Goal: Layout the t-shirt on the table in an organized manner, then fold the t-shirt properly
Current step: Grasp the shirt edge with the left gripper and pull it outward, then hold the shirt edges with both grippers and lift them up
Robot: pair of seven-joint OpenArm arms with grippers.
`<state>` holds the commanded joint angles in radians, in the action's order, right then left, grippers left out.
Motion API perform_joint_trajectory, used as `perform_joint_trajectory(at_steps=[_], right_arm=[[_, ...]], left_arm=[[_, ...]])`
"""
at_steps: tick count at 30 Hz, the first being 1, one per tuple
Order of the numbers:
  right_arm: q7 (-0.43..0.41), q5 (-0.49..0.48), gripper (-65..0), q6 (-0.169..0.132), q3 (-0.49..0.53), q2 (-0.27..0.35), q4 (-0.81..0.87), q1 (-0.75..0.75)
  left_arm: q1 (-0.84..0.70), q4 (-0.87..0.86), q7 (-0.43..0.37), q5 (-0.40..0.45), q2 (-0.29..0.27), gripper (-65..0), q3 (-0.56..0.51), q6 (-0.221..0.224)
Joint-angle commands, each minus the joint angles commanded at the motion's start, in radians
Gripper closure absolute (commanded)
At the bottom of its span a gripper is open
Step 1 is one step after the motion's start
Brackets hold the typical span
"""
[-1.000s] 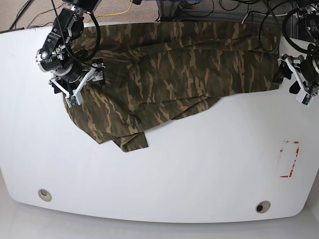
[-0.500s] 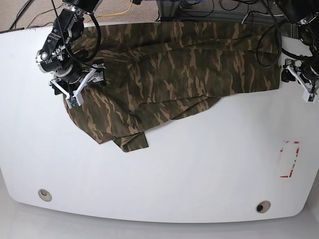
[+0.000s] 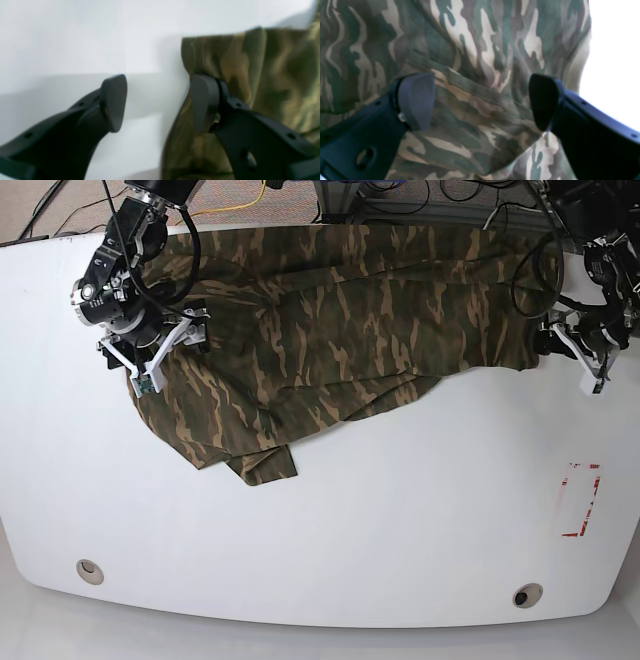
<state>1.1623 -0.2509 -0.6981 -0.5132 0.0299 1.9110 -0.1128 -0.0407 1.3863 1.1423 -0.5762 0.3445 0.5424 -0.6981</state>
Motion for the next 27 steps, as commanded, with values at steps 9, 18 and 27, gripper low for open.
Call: perform_joint_trajectory(at_steps=[9, 18, 27], right_arm=[[0.000, 0.000, -56.9, 0.000, -0.002, 0.000, 0.000, 0.000], [0.000, 0.000, -56.9, 0.000, 0.000, 0.000, 0.006, 0.000], [0.006, 0.000, -56.9, 0.000, 0.000, 0.000, 0.117, -0.009]], left_arm=[[-0.002, 0.003, 0.063, -0.149, 0.006, -38.2, -0.031, 0.000], [-0.026, 0.015, 0.069, -0.302, 0.064, -38.1, -0.037, 0.000], [-0.084, 0.175, 0.069, -0.482, 0.195, -38.1, -0.031, 0.000]])
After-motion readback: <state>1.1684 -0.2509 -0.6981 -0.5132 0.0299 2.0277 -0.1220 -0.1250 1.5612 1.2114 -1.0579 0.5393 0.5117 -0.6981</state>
